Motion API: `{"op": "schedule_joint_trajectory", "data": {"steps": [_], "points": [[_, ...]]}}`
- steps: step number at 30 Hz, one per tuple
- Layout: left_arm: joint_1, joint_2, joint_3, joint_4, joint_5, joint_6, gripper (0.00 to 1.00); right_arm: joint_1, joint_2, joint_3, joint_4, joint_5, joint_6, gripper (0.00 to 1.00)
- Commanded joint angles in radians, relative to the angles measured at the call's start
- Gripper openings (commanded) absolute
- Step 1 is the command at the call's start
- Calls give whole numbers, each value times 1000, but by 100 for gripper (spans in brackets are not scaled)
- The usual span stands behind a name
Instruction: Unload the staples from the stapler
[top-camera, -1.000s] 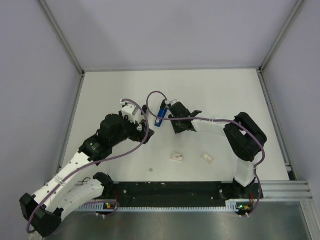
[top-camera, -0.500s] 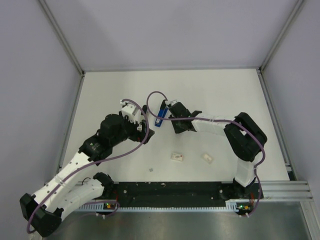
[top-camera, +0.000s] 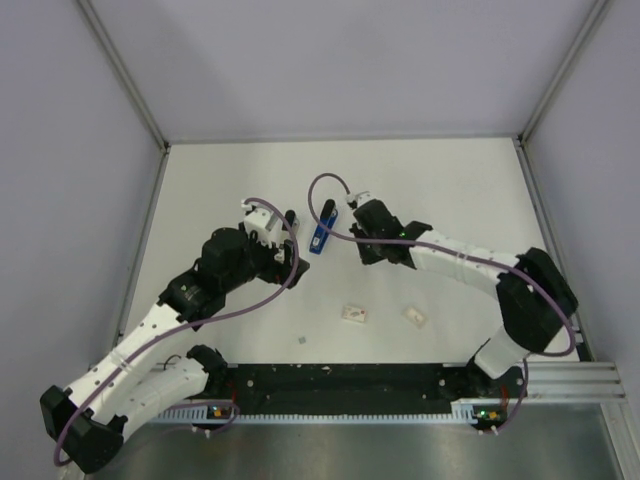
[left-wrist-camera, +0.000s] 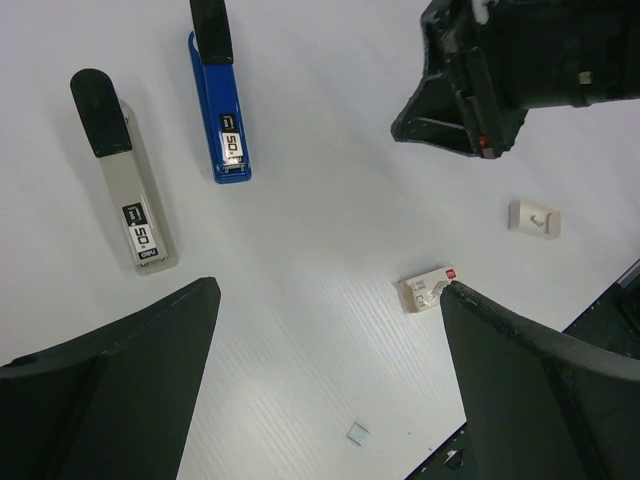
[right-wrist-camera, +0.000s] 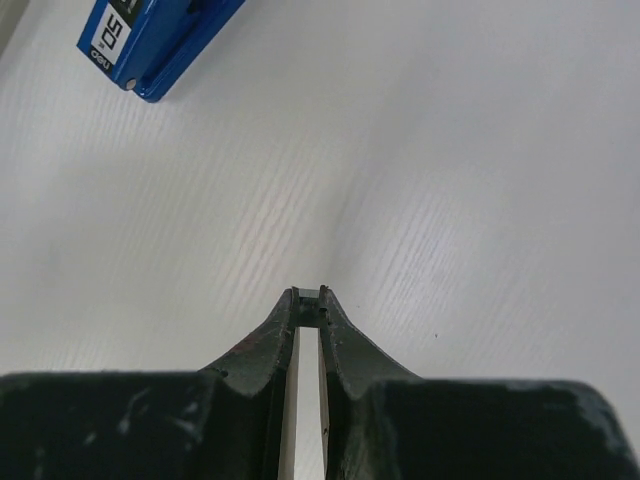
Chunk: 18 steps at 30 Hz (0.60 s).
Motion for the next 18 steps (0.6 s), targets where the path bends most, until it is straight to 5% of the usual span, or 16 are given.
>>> {"op": "schedule_joint_trajectory", "data": {"steps": [1,18], "points": [[-2,-17,16,34,25,9,98,6,-178,-51,-65,39,26,9],[-2,-53,10,42,84,-3,98,8,-744,-460,-291,16,336,10]]}}
